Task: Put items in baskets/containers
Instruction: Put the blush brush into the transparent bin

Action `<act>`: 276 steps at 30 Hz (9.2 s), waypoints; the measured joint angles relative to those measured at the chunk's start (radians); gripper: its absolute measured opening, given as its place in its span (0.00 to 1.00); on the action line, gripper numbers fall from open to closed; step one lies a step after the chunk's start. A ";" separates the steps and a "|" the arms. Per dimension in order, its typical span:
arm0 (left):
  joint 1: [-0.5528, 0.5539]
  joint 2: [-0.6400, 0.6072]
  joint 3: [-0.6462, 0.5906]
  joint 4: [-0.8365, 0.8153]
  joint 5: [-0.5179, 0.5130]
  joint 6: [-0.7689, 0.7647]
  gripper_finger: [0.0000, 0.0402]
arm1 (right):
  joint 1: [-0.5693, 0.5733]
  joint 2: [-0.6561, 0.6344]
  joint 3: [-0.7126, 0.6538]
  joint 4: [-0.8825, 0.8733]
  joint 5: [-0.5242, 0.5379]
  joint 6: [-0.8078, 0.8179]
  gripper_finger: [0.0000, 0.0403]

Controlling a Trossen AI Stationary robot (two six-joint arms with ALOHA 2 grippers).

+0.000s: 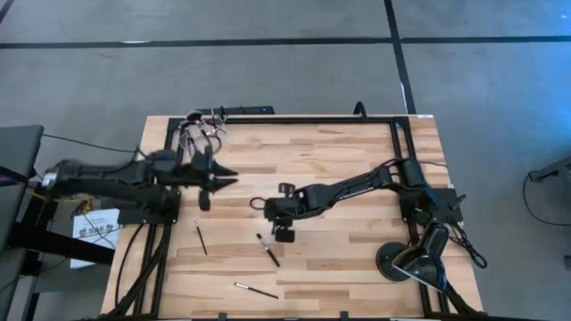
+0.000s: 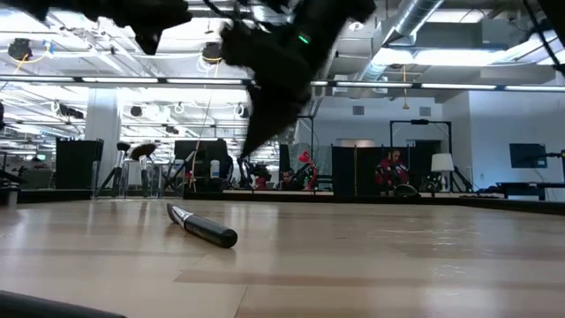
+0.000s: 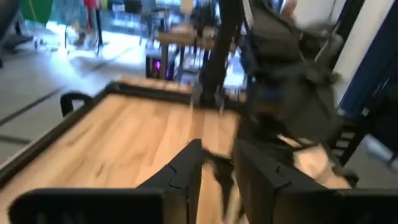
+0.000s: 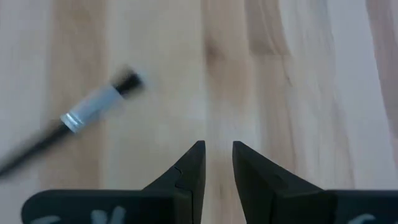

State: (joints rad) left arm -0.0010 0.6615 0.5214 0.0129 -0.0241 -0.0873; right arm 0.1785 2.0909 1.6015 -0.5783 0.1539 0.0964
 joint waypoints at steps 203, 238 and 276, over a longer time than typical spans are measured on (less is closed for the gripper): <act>-0.189 0.806 0.267 0.728 -0.293 0.027 0.52 | -0.078 -0.729 -0.840 1.080 -0.035 -0.150 0.08; -0.178 0.958 0.268 1.042 -0.440 0.160 0.27 | -0.070 -0.728 -0.841 1.041 -0.008 -0.141 0.08; -0.180 0.842 0.285 0.745 -0.604 0.307 0.07 | -0.088 -0.728 -0.841 0.898 0.054 -0.150 0.20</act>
State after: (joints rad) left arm -0.1812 1.5035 0.8066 0.7582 -0.6282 0.2197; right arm 0.0905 1.3630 0.7602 0.3200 0.2082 -0.0532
